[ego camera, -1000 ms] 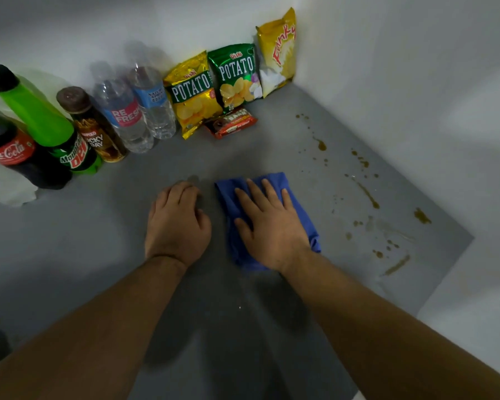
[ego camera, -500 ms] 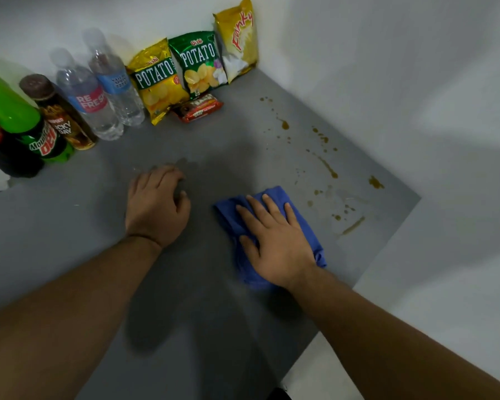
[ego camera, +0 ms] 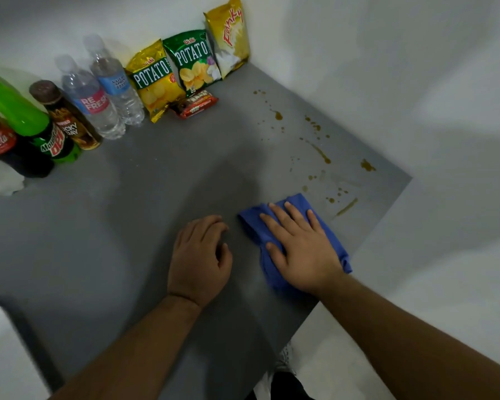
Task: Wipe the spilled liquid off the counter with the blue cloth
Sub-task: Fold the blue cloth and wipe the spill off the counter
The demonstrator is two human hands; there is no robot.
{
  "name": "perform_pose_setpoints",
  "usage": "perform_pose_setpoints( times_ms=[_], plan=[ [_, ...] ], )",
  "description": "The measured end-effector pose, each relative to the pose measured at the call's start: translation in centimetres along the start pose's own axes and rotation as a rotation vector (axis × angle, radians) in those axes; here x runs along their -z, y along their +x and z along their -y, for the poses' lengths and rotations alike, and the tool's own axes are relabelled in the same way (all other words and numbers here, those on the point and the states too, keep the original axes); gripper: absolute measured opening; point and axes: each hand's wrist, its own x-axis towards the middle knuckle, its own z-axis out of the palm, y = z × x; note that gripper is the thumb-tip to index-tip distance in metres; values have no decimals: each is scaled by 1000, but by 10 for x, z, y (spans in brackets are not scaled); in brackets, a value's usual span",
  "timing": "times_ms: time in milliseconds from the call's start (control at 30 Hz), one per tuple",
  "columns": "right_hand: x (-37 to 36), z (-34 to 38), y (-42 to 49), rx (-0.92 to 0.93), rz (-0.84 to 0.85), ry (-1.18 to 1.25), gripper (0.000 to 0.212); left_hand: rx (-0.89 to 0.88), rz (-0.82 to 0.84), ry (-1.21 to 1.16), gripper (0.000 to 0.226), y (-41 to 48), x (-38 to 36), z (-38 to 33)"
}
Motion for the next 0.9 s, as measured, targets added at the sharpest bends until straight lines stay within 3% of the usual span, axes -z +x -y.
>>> perform_pose_setpoints(
  times_ms=[67, 267, 533, 767, 900],
  plan=[
    [-5, 14, 0, -35, 2, 3, 64, -7, 4, 39, 35, -1, -1, -2],
    [-11, -9, -46, 100, 29, 38, 59, -53, -22, 90, 35, -2, -3, -1],
    [-3, -2, -14, -129, -35, 22, 66, -49, -28, 150, 36, -3, -8, -3],
    [-11, -37, -45, 167, -21, 51, 61, -53, -34, 172, 36, -2, -10, -2],
    [0, -63, -35, 71, -37, 37, 60, -63, -15, 174, 36, 0, -10, -2]
  ],
)
